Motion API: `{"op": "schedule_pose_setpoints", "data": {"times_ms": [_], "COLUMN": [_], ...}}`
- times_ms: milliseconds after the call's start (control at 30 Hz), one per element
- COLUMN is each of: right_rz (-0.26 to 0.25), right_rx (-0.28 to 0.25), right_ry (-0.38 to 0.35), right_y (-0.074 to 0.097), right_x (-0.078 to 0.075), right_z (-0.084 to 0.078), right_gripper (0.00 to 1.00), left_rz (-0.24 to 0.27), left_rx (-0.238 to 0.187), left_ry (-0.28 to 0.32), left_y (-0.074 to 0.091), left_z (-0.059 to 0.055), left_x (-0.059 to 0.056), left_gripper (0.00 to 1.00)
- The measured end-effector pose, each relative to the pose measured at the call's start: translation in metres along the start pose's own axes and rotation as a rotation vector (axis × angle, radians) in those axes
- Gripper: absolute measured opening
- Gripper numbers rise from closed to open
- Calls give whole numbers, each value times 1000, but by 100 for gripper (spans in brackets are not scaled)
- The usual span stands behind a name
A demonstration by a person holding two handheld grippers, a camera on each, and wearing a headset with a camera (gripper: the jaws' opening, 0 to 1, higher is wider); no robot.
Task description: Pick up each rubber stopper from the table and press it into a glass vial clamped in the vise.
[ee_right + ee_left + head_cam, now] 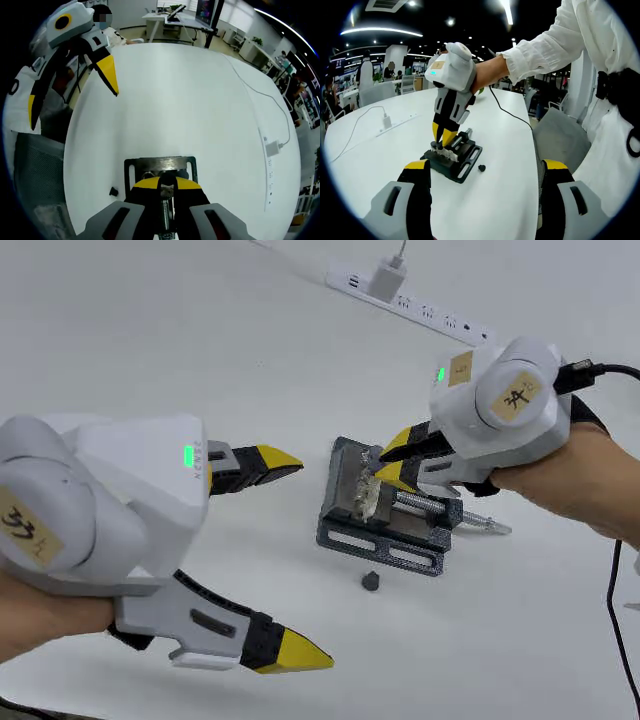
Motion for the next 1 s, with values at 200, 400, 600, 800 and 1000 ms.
{"op": "schedule_pose_setpoints", "data": {"times_ms": [200, 400, 600, 800, 1000], "right_rz": [-8, -17, -29, -34, -41], "right_rx": [0, -8, -9, -13, -17], "right_ry": [12, 5, 12, 10, 12], "right_y": [0, 1, 1, 0, 0], "right_x": [1, 3, 4, 2, 2], "right_z": [0, 0, -1, -2, -2], "right_gripper": [5, 5, 5, 5, 5], "left_rz": [3, 20, 63, 86, 88], "left_rx": [-6, -21, -45, -66, -61], "left_ry": [8, 11, -12, 6, 6], "left_y": [-2, -8, -26, -44, -52], "left_z": [-1, -1, 1, 1, 1], "left_x": [2, 11, 26, 42, 48], "left_gripper": [89, 88, 78, 67, 63]}}
Point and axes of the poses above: the centre of the closed fingertips' face, and the gripper's own axes: y roughly backward along the fingers, x roughly to its left, z roughly out of its top, the point moved 7 cm from there along y, roughly backward along the fingers, and after that the axes turned 13 degrees about y, right-handed, at the moved point
